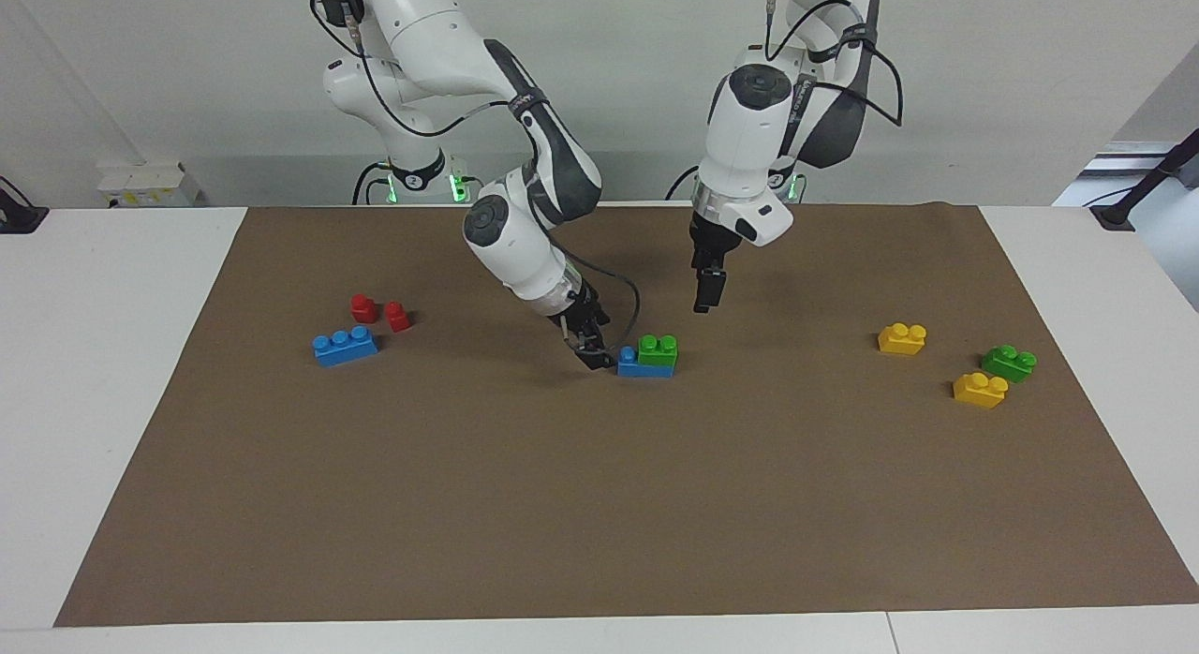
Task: Remove green block with left arm and hold with right
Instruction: 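Lower the left gripper over green while the right gripper lowers over blue, then close the left gripper on green while the right gripper closes on blue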
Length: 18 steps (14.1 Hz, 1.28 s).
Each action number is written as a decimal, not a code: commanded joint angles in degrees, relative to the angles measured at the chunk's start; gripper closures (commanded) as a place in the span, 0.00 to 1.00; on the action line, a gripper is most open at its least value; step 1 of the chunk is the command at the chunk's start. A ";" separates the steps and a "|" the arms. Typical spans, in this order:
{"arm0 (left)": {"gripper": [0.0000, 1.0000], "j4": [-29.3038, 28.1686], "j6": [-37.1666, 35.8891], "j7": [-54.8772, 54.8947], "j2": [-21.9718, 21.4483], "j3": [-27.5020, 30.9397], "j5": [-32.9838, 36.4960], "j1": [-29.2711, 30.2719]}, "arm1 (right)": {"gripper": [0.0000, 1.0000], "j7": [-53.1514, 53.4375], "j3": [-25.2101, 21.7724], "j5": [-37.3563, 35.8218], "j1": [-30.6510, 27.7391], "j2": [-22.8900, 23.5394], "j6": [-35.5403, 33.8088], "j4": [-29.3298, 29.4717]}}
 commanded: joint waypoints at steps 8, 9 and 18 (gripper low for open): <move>0.00 1.58 6.16 -10.98 6.85 1.15 1.13 -1.66 | 0.07 -0.15 -0.10 5.37 3.75 5.63 10.21 1.07; 0.00 1.84 6.25 -11.86 7.55 1.15 2.17 -1.66 | 0.08 -0.24 -0.10 5.37 3.84 5.64 10.21 1.07; 0.00 2.81 9.14 -14.93 10.89 1.06 5.08 -2.36 | 1.00 -3.23 -0.10 5.46 4.19 6.08 10.65 0.90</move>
